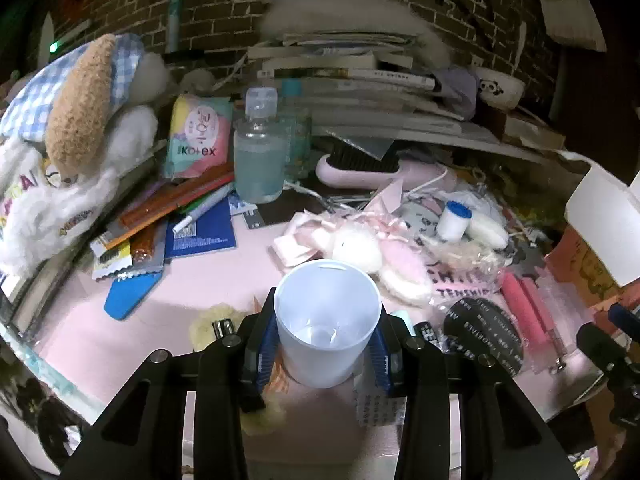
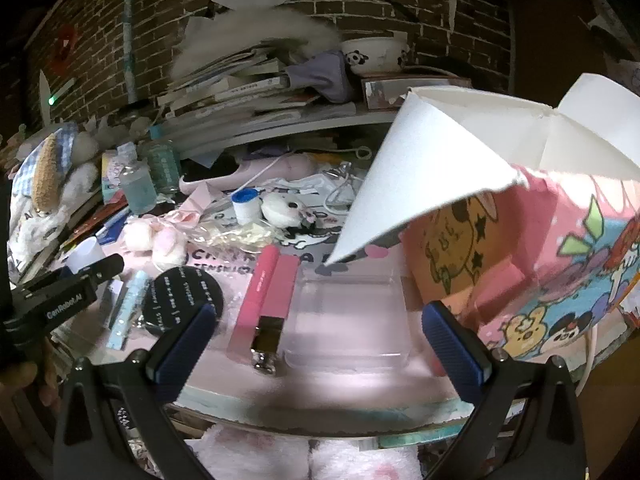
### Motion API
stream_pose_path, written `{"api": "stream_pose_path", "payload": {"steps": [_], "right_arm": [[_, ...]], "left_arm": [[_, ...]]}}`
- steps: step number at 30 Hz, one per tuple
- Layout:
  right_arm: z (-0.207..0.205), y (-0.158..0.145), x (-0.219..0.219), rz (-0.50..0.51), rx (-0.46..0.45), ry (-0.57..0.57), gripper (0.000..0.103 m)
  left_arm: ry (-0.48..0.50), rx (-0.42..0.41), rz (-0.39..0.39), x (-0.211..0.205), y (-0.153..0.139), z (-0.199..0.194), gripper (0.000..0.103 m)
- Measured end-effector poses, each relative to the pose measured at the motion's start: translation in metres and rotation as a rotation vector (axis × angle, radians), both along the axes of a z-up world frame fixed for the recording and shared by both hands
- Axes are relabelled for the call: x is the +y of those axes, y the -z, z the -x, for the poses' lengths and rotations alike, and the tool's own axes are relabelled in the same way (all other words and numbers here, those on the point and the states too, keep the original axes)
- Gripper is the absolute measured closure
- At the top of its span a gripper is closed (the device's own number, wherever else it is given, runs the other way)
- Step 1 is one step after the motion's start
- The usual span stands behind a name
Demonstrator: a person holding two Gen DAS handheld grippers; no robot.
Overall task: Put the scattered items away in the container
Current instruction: 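Carry the held white plastic cup with the left tool toward the white box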
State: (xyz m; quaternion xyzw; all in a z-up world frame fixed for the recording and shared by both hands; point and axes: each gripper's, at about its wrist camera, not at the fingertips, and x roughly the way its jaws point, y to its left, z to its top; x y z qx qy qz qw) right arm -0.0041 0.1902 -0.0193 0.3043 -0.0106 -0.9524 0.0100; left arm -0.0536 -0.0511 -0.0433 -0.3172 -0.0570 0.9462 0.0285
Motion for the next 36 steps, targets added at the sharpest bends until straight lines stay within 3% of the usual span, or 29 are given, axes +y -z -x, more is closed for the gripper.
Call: {"api": "stream_pose_path", "payload": {"steps": [12,21,29,32,36], "right_arm": [[0.001,-0.014,-0.013,-0.008,0.009,-0.038,0.0],[0.004,-0.01,-0.004,0.019,0.022,-0.074,0.0],[0.002,-0.015,-0.003,-0.014,0.067,-0.092,0.0],[0.003,-0.014,0.003,0.026,0.051,-0.109,0.0],[0.0,-0.015,0.01,0.049,0.056,-0.105,0.0]], "left_arm": [[0.048,0.036,-0.012,0.015,-0.038,-0.01,0.069],[0.181,0.118,0.014,0.053,-0.085,-0.01,0.069],[0.432,0.2,0.045,0.112,-0.143,-0.007,0.069],[0.593,0.194,0.04,0.143,-0.164,-0.003,0.069],[0.761,0.164,0.099,0.196,-0.184,0.004,0.069]]}}
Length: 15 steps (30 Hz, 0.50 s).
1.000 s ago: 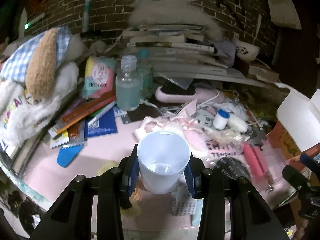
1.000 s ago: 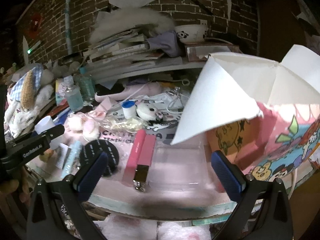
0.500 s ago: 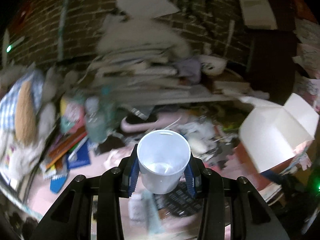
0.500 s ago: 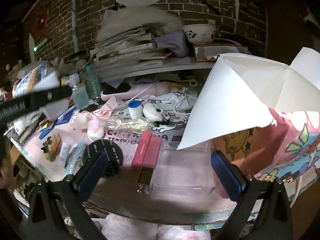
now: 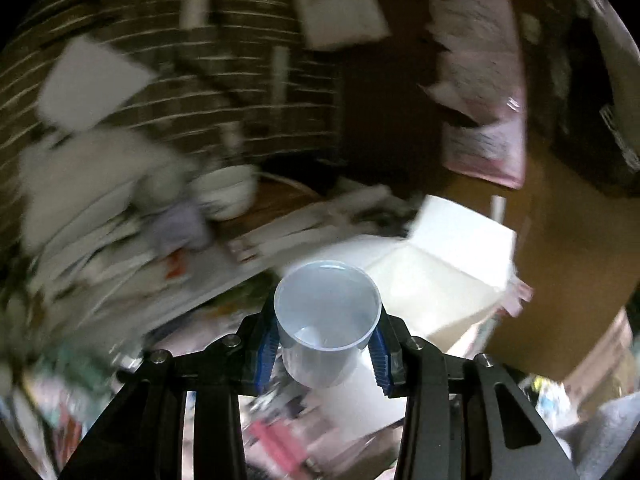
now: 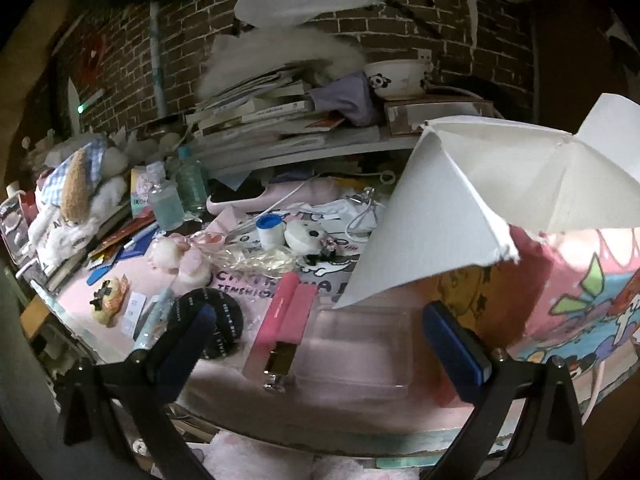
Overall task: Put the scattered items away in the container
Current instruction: 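Carry the held white plastic cup with the left tool toward the white box, then lower the white cup into the white box and open the left tool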
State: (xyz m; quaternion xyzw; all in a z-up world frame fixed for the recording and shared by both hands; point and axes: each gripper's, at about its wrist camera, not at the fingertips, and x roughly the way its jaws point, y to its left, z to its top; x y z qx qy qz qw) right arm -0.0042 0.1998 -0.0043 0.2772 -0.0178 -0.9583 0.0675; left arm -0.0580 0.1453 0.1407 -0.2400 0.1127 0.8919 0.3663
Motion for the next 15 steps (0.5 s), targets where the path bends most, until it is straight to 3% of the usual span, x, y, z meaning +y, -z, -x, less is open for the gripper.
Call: {"api": "stream_pose_path", "payload": {"steps": [4,7,15], "right_arm": [[-0.002,0.0,0.003,0.013,-0.008,-0.014,0.0],[-0.004,0.002,0.004,0.019,-0.012,-0.016,0.0],[-0.006,0.003,0.006,0.029,-0.025,-0.018,0.0]], "left_arm": [[0.133,-0.072,0.1,0.063,-0.001,0.011,0.069],[0.17,-0.123,0.173,0.092,0.007,0.022,0.069],[0.196,-0.218,0.262,0.118,0.038,0.04,0.069]]}}
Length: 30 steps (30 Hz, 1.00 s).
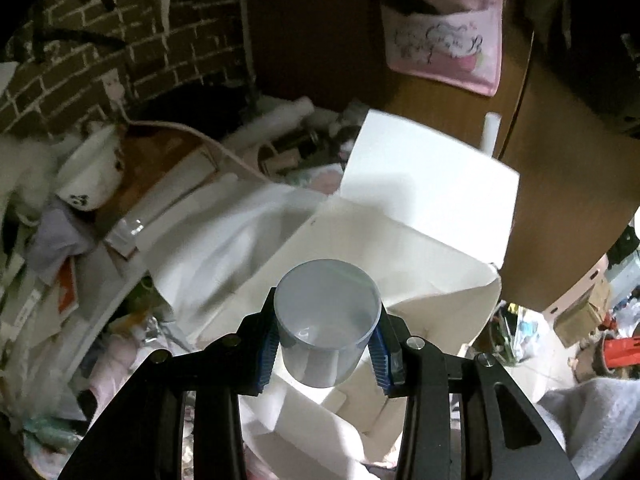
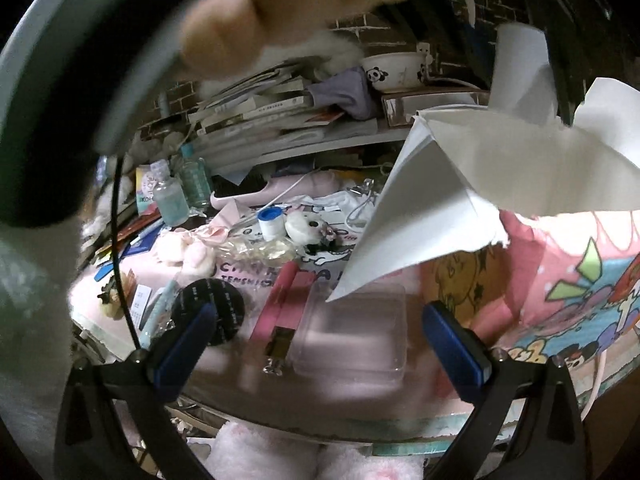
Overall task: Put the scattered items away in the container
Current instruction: 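Lower the white cup into the white box and open the left tool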
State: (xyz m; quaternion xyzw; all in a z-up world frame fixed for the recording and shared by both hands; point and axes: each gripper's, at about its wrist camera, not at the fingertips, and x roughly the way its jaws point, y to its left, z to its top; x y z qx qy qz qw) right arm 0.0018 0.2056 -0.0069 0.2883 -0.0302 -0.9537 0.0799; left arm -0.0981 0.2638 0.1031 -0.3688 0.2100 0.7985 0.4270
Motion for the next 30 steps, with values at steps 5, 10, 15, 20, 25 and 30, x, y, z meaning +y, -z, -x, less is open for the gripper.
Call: {"api": "stream_pose_path", "payload": {"steps": [5,10,15,20,25,30], "right_arm": [[0.0,0.0,0.001,0.002,-0.002,0.0,0.0],[-0.001,-0.001,0.002,0.01,-0.007,-0.004,0.0],[-0.002,-0.001,0.001,0.009,-0.008,-0.003,0.0],[-0.004,-0.001,0.0,0.006,-0.008,-0.005,0.0],[-0.004,0.0,-0.001,-0.003,-0.009,-0.01,0.0],[-0.004,0.003,-0.003,-0.024,-0.012,-0.011,0.0]], "left_arm": [[0.011,-0.028,0.038,0.005,0.01,0.003,0.068],[0.018,-0.046,0.06,0.007,0.016,0.003,0.068],[0.013,-0.028,0.078,0.013,0.02,0.013,0.042],[0.013,-0.014,0.069,0.009,0.019,0.012,0.039],[-0.02,0.043,-0.009,-0.011,0.001,0.005,0.021],[-0.104,0.214,-0.106,-0.056,-0.026,-0.018,0.009]]}}
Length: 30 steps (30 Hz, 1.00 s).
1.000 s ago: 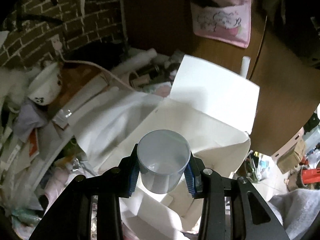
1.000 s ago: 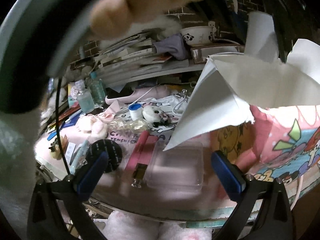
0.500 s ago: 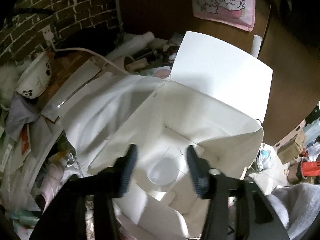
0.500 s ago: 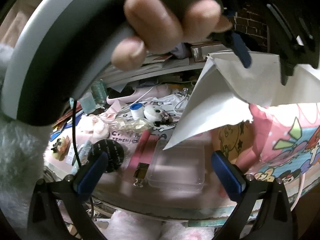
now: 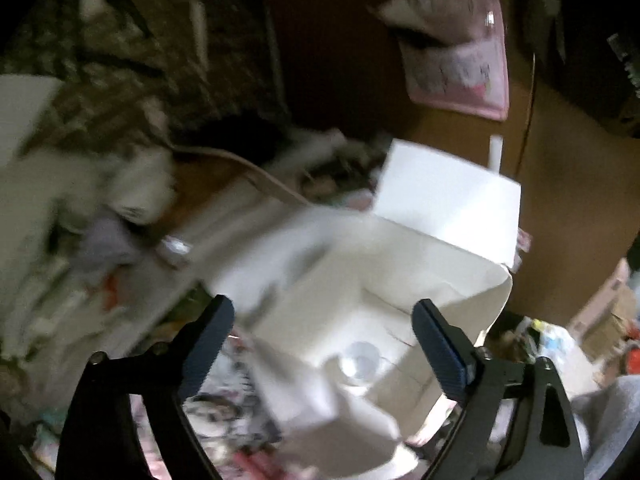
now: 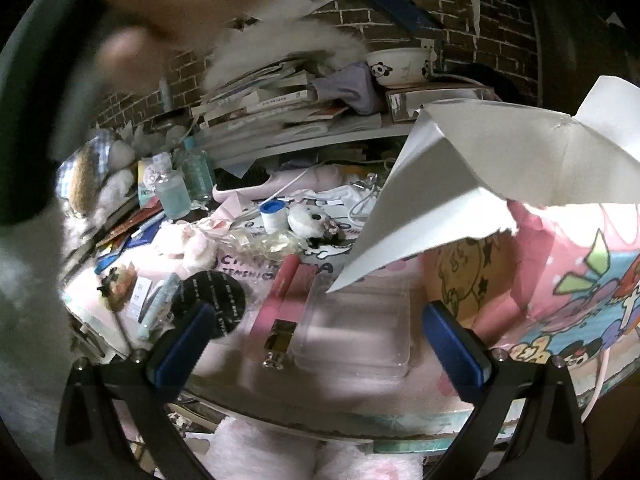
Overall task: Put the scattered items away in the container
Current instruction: 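Lower the white cup into the white box and open the left tool, then grasp the clear plastic box with the right tool while the left tool withdraws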
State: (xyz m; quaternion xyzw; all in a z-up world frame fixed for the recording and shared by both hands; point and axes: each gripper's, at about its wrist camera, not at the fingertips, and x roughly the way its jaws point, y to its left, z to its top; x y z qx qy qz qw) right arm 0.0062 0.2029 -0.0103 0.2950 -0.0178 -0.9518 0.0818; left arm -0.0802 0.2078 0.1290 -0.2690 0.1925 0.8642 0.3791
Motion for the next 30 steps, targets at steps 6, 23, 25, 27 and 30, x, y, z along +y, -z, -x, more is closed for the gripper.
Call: {"api": "stream_pose_path", "payload": {"steps": [6,23,25,27,30], "right_arm": [[0.006,0.016,0.004,0.032,-0.032,-0.01,0.0],[0.006,0.038,0.004,-0.029,0.04,0.08,0.027],[0.007,0.038,-0.002,-0.058,0.066,0.104,0.027],[0.01,0.038,-0.005,-0.074,0.076,0.133,0.026],[0.015,0.038,-0.009,-0.085,0.087,0.163,0.021]], "left_arm": [[-0.119,0.075,-0.163,-0.081,-0.004,-0.022,0.009],[-0.269,0.034,-0.448,-0.209,0.082,-0.052,0.009],[-0.271,0.036,-0.464,-0.213,0.091,-0.054,0.009],[-0.279,0.041,-0.471,-0.217,0.097,-0.056,0.009],[-0.282,0.034,-0.495,-0.226,0.108,-0.057,0.009]]}}
